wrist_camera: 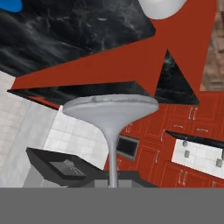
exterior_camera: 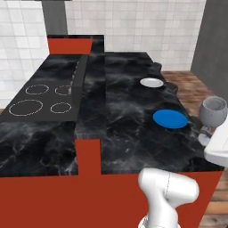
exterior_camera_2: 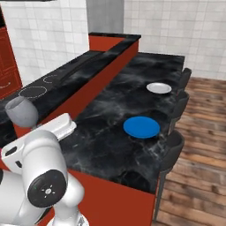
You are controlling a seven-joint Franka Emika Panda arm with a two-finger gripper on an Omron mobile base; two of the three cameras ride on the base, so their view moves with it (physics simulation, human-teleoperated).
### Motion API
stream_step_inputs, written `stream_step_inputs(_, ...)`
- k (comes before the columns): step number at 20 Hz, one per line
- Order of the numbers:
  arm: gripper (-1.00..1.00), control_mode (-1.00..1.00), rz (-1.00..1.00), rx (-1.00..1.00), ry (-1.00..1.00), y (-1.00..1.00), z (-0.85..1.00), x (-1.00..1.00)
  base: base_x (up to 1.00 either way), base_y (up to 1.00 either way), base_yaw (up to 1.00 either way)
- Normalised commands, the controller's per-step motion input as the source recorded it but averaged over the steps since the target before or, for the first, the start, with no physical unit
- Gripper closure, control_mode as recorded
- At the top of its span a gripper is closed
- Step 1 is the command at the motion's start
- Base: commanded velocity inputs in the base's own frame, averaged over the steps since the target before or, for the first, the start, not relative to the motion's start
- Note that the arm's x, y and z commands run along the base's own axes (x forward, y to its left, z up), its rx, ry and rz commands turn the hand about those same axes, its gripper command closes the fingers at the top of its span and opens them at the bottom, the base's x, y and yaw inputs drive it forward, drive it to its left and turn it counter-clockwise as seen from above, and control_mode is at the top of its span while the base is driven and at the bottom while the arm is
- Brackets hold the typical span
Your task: Retrieve the wine glasses from the counter and place one next to each plate.
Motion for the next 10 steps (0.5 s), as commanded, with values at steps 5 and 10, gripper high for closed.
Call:
stream_step_inputs(5,1.00,1.00,0.00,0.00,0.00,0.00,0.00,0.00,0.38,-0.36,0.16)
stream_step_inputs(10,1.00,-1.00,0.10,0.08,0.07,-0.52,-0.05,0.51,0.00,0.00,0.00)
